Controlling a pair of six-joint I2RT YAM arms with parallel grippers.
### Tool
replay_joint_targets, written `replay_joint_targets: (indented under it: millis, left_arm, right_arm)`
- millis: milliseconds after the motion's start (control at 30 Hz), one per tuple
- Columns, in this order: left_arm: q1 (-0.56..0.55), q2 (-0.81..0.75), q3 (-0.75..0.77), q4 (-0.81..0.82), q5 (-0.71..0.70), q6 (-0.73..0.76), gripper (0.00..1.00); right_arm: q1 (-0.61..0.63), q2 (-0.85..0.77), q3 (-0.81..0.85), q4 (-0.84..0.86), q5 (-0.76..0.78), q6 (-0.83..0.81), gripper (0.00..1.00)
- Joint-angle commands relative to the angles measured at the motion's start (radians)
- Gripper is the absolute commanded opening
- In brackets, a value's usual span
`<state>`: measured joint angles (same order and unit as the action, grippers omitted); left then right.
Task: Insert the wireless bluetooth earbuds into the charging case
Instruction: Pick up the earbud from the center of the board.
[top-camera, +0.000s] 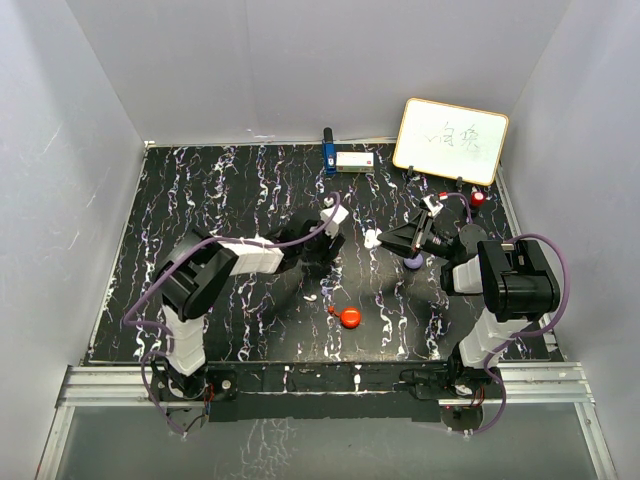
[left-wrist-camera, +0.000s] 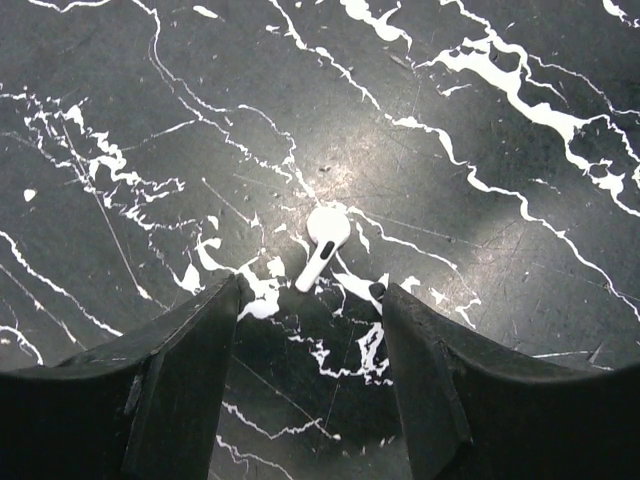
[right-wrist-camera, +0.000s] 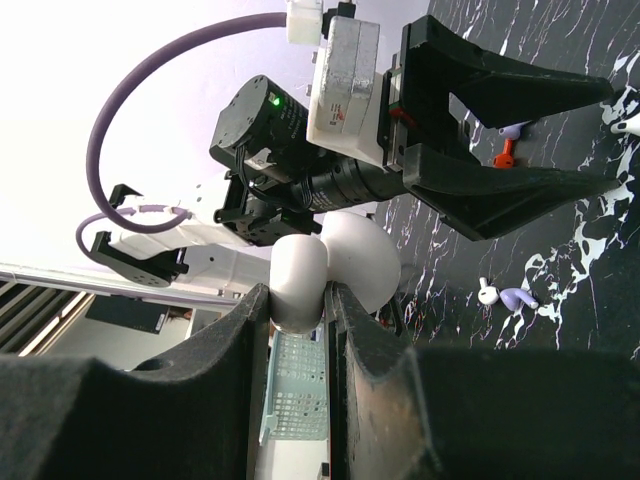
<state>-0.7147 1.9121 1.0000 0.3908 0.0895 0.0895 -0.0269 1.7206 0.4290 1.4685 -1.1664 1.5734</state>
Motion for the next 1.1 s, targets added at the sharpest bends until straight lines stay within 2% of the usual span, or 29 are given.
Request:
replay_joint_targets:
  millis: [0,300,1067]
  left_arm:
    - [0.006,0.021,0.059,-0.011,0.039,0.023,0.58]
    - [0.011,0.081,0.131,-0.064,0.053,0.025,0.54]
    - [0.027,0.119,0.168,-0.119,0.061,0.014,0.44]
  right_arm:
    - [-0.004,-0.023,0.001,0.153,-0.003,-0.001,0.00]
    - [-0.003,-0.023,-0.004,0.154,-0.002,-0.001,0.00]
    - [-0.004,-0.016,-0.004,0.156,-0.002,-0.004,0.00]
